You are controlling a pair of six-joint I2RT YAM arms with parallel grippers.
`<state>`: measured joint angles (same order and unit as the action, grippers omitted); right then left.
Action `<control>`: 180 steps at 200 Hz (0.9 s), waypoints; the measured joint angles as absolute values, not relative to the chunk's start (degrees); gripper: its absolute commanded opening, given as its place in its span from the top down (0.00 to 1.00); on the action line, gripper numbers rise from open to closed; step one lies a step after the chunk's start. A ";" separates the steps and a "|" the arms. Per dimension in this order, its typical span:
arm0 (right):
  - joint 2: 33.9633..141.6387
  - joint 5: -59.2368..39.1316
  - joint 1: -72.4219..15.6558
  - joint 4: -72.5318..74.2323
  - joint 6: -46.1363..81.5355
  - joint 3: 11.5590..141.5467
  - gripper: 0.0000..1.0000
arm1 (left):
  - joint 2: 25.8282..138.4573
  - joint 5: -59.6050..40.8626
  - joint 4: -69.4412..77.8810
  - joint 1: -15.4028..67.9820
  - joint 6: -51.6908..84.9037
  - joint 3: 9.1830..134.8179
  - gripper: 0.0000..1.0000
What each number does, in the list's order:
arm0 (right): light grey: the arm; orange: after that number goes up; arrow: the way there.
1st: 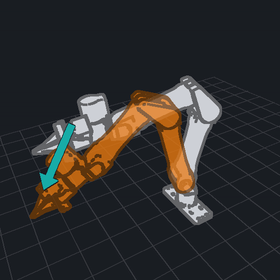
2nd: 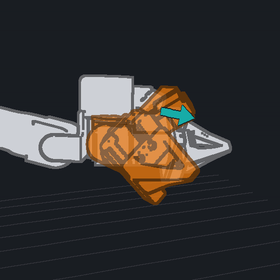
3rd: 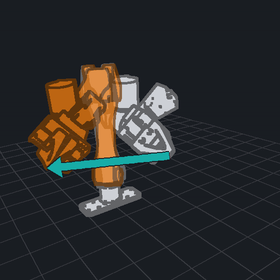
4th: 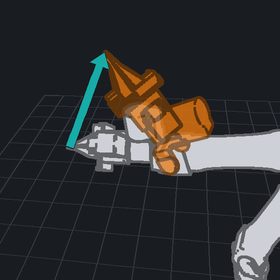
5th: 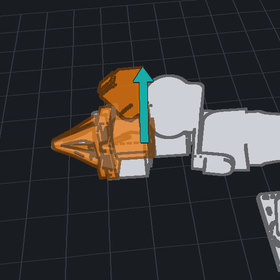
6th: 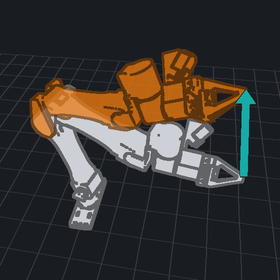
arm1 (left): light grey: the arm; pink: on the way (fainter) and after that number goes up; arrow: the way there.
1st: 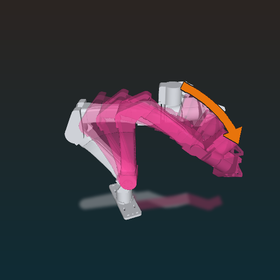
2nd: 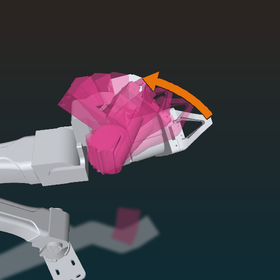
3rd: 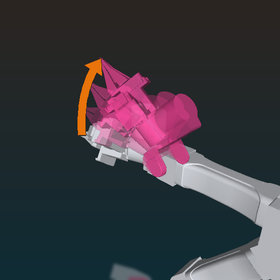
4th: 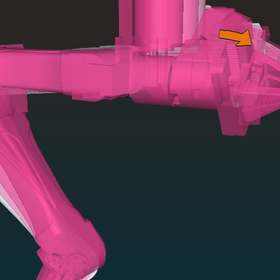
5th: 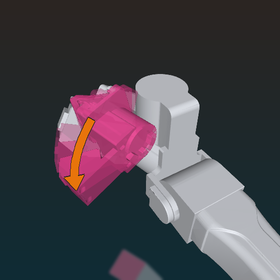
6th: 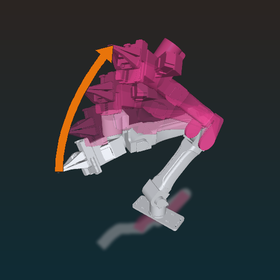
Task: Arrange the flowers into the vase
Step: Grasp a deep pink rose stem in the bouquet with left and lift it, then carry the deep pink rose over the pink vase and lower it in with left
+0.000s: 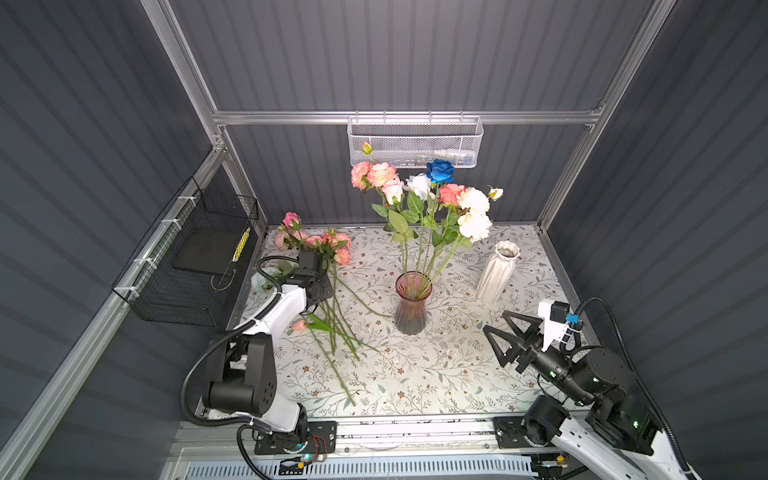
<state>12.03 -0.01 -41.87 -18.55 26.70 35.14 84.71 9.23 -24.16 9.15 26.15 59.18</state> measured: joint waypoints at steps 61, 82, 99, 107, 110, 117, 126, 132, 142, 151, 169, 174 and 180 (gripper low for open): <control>13.17 -0.05 -41.87 -18.06 26.89 35.16 0.01 | 62.28 9.80 -15.59 11.09 26.17 56.16 1.00; 14.26 -0.08 -41.87 -17.98 26.96 35.27 0.01 | 58.02 10.26 -12.38 12.56 25.91 56.16 1.00; 14.74 -0.25 -41.87 -17.89 26.98 35.42 0.01 | 55.18 9.63 -10.26 14.04 25.87 56.21 1.00; 14.90 -0.27 -41.87 -17.78 26.98 35.55 0.01 | 53.98 9.06 -9.67 15.07 25.89 56.25 1.00; 14.92 -0.27 -41.87 -17.76 26.98 35.59 0.01 | 53.45 8.69 -9.41 15.64 25.89 56.29 1.00; 15.03 -0.27 -41.87 -17.67 26.98 35.75 0.01 | 52.49 8.05 -8.82 16.97 25.91 56.31 1.00; 15.20 -0.27 -41.87 -17.61 26.98 36.03 0.01 | 51.31 7.14 -8.12 18.96 25.93 56.40 1.00; 15.35 -0.25 -41.87 -17.61 26.98 36.25 0.01 | 50.52 6.33 -7.40 20.34 25.98 56.40 1.00; 15.68 -0.25 -41.87 -17.54 26.96 36.71 0.01 | 49.36 5.15 -6.31 22.20 26.26 56.40 1.00; 16.08 -0.25 -41.87 -17.45 26.96 37.10 0.01 | 48.45 3.86 -4.73 23.88 26.79 56.40 1.00; 17.30 -0.27 -41.87 -17.19 26.96 37.87 0.02 | 47.88 2.22 -0.89 27.07 27.73 56.40 1.00; 17.72 -0.27 -41.87 -17.15 26.96 38.04 0.02 | 48.14 2.11 0.36 28.36 27.81 56.40 1.00; 18.24 -0.30 -41.87 -17.10 26.96 38.26 0.02 | 48.75 2.35 1.78 29.95 27.86 56.47 1.00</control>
<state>18.24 -0.30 -41.87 -17.10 26.96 38.26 48.75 2.35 1.78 29.95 27.86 56.47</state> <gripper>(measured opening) 0.984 0.062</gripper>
